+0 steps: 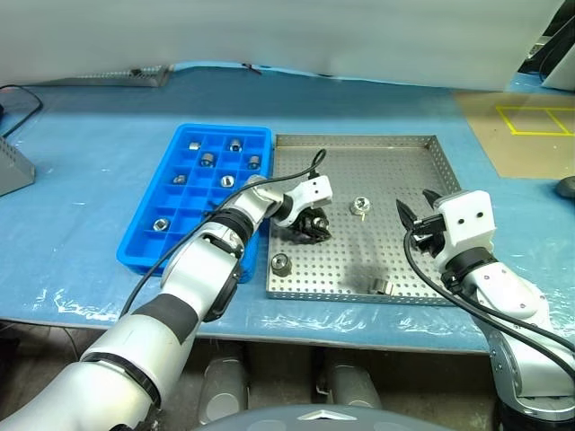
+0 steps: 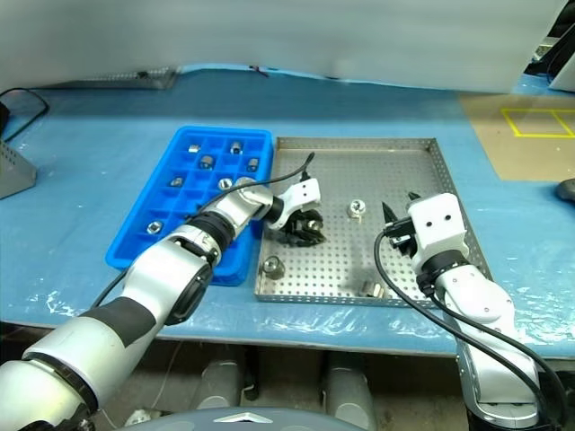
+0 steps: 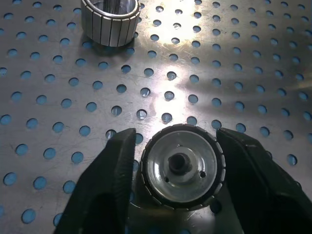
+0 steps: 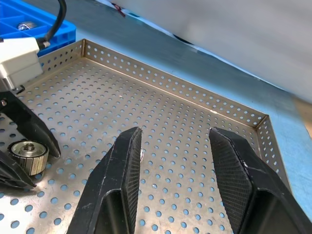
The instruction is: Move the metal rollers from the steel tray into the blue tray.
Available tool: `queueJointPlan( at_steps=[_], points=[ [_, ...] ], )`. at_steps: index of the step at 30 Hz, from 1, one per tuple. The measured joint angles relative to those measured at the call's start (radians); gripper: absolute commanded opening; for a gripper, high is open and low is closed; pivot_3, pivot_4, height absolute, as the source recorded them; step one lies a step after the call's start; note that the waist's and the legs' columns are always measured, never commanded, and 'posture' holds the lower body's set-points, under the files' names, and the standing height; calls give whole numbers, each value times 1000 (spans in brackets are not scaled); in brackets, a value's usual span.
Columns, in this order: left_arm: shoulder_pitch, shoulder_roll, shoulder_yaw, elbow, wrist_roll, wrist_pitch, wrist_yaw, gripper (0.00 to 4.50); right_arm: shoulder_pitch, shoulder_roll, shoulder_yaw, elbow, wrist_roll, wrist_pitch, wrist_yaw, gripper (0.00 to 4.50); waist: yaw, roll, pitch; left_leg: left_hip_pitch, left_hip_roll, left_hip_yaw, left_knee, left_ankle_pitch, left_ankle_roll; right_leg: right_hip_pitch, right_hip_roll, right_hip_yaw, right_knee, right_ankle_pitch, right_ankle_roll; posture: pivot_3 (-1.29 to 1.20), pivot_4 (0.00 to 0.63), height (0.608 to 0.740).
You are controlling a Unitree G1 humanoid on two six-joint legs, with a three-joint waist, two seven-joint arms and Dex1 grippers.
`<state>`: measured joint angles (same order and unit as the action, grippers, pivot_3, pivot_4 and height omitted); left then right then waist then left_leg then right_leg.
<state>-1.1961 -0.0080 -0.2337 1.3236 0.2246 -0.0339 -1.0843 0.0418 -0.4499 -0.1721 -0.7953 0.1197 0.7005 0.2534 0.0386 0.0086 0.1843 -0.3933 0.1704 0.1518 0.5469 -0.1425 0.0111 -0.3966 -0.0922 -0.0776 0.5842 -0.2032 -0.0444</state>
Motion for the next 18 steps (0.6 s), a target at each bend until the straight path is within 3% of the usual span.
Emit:
queueJointPlan(
  at_steps=[2,8,18],
  points=[
    [0,2,8,-1,-6,10,-18,1896,-10,0,2,1,0,1,0,2260,0,0,0,0,0,0,0,0,0,0,0,0,0,1,-1,-313,150,740],
    [0,9,14,-2,-15,20,-119,1886,-27,-3,6,12,6,12,17,2260,0,0,0,-1,0,0,-1,1,3,0,0,0,-1,1,-2,-294,150,740],
    [-87,105,138,-92,-148,11,-276,1886,14,-112,-15,-67,282,160,245,2260,5,0,0,-2,0,0,-1,1,3,-1,-1,0,-3,1,-2,-187,150,740]
  ],
)
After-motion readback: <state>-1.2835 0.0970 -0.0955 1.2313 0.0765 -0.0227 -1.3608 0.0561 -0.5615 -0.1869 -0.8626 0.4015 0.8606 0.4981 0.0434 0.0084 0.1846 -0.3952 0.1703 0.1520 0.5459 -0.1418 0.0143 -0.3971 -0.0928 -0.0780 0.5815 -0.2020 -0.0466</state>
